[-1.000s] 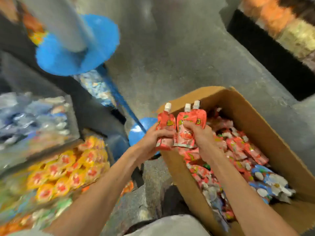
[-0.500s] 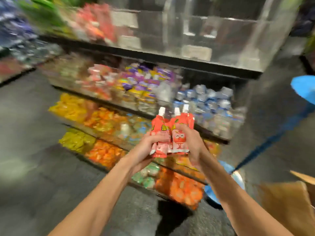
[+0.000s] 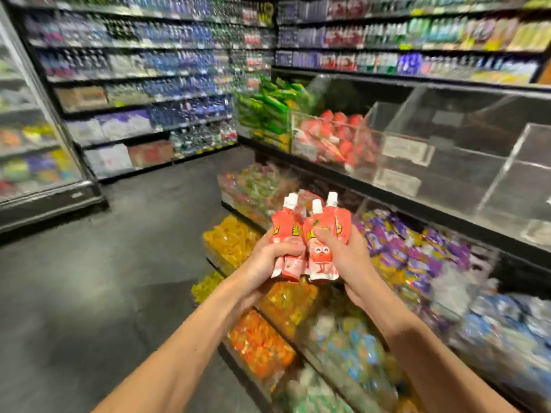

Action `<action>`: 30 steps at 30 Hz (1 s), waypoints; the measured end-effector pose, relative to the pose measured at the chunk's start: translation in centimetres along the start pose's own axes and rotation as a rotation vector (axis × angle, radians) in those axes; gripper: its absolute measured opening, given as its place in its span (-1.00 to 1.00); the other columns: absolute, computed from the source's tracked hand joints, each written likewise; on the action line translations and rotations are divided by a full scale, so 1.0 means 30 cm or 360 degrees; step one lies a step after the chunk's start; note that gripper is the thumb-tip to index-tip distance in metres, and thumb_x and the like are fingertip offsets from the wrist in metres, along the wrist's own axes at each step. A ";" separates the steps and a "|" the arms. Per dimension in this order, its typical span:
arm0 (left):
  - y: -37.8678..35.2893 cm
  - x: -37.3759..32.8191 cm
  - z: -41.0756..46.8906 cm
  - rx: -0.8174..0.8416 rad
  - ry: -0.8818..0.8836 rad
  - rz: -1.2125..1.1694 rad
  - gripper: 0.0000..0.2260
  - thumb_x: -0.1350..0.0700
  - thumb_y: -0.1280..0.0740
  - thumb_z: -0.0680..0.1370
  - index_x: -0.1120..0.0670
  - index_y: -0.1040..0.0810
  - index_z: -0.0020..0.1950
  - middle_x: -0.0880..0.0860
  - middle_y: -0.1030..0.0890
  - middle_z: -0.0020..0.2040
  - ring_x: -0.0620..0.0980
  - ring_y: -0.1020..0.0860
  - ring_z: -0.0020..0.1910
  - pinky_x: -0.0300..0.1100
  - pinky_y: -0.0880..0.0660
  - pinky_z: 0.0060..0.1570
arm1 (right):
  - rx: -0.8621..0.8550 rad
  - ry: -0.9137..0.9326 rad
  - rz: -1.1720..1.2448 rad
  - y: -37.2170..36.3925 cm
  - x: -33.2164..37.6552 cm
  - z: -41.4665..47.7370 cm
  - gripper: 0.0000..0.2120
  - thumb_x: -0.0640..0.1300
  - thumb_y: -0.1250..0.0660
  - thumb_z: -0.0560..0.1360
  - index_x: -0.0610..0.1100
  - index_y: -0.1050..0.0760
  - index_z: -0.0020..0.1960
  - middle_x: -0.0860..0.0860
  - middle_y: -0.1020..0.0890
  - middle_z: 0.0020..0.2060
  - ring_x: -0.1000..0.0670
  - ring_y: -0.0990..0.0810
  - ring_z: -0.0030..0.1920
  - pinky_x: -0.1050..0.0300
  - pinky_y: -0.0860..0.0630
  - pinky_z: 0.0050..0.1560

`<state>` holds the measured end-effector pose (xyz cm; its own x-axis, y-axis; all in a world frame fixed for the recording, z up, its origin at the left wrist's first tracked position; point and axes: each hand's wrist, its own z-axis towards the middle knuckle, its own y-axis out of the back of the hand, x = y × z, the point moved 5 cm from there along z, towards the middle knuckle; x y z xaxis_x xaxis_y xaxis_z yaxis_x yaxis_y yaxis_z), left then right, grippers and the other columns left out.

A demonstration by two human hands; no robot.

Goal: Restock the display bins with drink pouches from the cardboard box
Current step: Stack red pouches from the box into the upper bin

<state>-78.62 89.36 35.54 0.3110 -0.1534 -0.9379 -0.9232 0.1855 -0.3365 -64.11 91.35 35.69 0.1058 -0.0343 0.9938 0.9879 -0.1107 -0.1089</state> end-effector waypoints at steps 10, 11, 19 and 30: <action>0.117 -0.275 0.414 0.0047 -0.0046 0.0200 -0.65 0.21 -0.40 0.33 0.18 -0.61 0.11 0.15 -0.69 -0.05 0.07 -0.67 -0.18 -0.07 -0.61 -0.11 | 0.0011 0.0167 0.0022 -0.130 0.122 0.434 -0.85 -0.07 -0.40 0.55 -0.10 -0.58 0.08 -0.06 -0.72 -0.09 0.00 -0.72 -0.13 0.02 -0.62 -0.10; 0.117 -0.291 0.450 0.0054 -0.0051 0.0245 -0.61 0.22 -0.41 0.33 0.18 -0.60 0.15 0.16 -0.69 -0.02 0.10 -0.67 -0.13 -0.01 -0.60 -0.02 | 0.0017 0.0181 -0.0021 -0.137 0.124 0.463 -0.82 -0.01 -0.40 0.54 -0.06 -0.58 0.09 -0.03 -0.72 -0.09 -0.01 -0.72 -0.10 -0.01 -0.63 -0.05; 0.090 -0.379 0.717 0.0165 -0.0187 0.0601 -0.62 0.42 -0.41 0.42 0.06 -0.56 0.14 0.06 -0.69 -0.12 -0.01 -0.66 -0.11 -0.20 -0.58 -0.07 | -0.0052 0.0072 -0.0065 -0.187 0.141 0.644 -0.26 0.52 -0.34 0.28 0.01 -0.54 0.23 0.02 -0.69 0.10 -0.03 -0.67 0.11 -0.17 -0.55 0.22; 0.117 -0.427 1.029 0.0713 -0.0265 0.1138 0.00 -0.27 -0.35 0.19 -0.04 -0.11 0.58 0.04 -0.47 0.38 0.13 -0.49 0.33 0.11 -0.47 0.29 | -0.0224 -0.0110 0.0027 -0.333 0.240 0.801 -0.63 0.12 -0.34 0.54 -0.05 -0.57 0.25 -0.01 -0.72 -0.09 -0.02 -0.71 -0.10 0.10 -0.64 -0.15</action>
<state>-78.89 121.93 43.79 -0.2498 0.2844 -0.9256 -0.7447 0.5545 0.3713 -70.48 116.08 44.46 0.1345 0.0303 0.9905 0.9608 -0.2487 -0.1228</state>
